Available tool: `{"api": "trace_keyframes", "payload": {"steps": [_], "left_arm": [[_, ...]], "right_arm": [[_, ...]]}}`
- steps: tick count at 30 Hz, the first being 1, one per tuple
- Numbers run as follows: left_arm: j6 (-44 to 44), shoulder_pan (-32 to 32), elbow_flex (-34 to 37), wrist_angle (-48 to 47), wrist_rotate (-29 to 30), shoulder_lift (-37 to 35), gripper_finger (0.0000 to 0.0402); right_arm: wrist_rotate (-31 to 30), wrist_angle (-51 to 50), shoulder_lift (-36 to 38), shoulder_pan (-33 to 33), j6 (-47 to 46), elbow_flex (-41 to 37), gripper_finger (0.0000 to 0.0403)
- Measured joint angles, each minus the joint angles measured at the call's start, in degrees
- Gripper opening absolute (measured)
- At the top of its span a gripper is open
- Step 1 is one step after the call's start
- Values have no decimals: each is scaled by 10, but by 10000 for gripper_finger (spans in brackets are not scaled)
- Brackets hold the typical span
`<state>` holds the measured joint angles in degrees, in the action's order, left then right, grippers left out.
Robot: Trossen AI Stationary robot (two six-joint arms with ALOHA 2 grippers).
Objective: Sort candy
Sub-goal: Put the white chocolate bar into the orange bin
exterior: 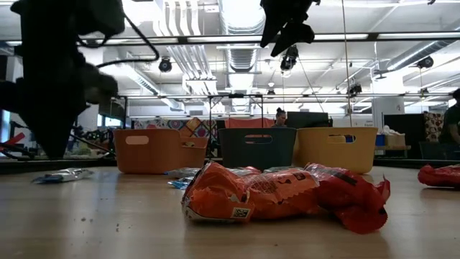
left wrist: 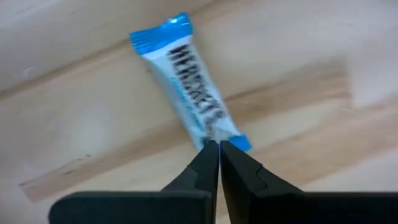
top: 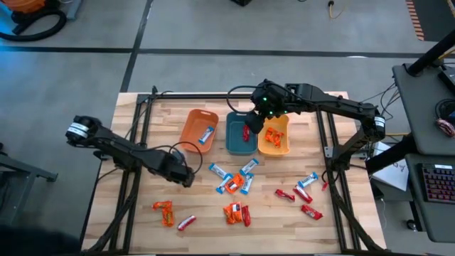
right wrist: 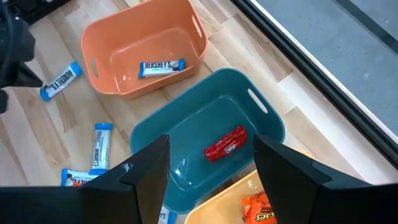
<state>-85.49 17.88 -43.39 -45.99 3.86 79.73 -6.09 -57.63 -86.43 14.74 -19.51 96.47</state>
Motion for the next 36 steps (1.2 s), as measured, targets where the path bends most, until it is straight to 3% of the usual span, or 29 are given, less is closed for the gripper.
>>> {"api": "trace_keyframes", "payload": {"steps": [5, 11, 25, 36], "left_arm": [[21, 1, -8, 2, -3, -33, 0], [-53, 1, -7, -3, -1, -45, 10], [-51, 0, -8, -1, 14, 69, 158], [-51, 0, -12, 23, 16, 83, 131]], "right_arm": [[0, 0, 0, 0, 1, 0, 219], [0, 0, 0, 0, 2, 0, 219], [0, 0, 0, 0, 5, 0, 219], [0, 1, 0, 0, 0, 0, 219]]}}
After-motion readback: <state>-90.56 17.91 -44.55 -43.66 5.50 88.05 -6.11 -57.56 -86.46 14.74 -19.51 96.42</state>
